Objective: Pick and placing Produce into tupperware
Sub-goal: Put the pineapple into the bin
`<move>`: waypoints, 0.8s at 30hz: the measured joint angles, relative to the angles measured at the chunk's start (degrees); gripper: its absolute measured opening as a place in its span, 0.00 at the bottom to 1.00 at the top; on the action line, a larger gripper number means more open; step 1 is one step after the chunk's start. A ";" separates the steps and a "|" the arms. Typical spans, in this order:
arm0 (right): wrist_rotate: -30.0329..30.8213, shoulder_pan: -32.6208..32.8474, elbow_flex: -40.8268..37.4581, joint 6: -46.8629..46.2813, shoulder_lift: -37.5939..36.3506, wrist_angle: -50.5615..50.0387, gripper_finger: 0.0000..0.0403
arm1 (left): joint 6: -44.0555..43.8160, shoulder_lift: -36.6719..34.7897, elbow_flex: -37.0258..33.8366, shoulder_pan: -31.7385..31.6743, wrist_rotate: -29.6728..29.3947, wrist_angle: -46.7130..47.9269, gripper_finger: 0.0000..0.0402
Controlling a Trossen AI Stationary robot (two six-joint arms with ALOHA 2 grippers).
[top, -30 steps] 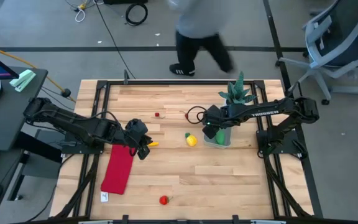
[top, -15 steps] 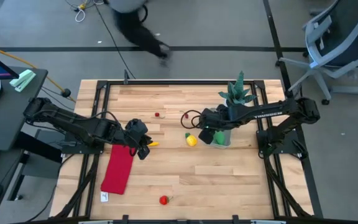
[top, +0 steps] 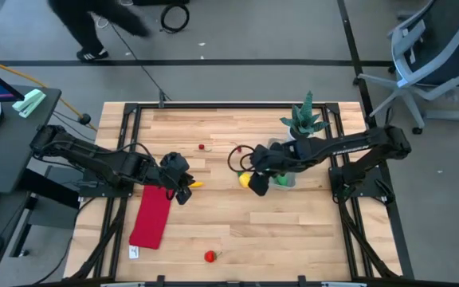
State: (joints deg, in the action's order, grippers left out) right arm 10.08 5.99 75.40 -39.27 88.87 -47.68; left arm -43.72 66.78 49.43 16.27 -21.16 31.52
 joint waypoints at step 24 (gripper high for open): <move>-0.65 -6.26 0.02 -0.15 16.08 3.29 0.67 | 2.43 0.00 0.00 0.01 -0.01 0.44 0.23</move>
State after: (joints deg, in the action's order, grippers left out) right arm 9.43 -0.27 75.42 -39.41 104.95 -44.39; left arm -41.30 66.78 49.43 16.27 -21.17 31.97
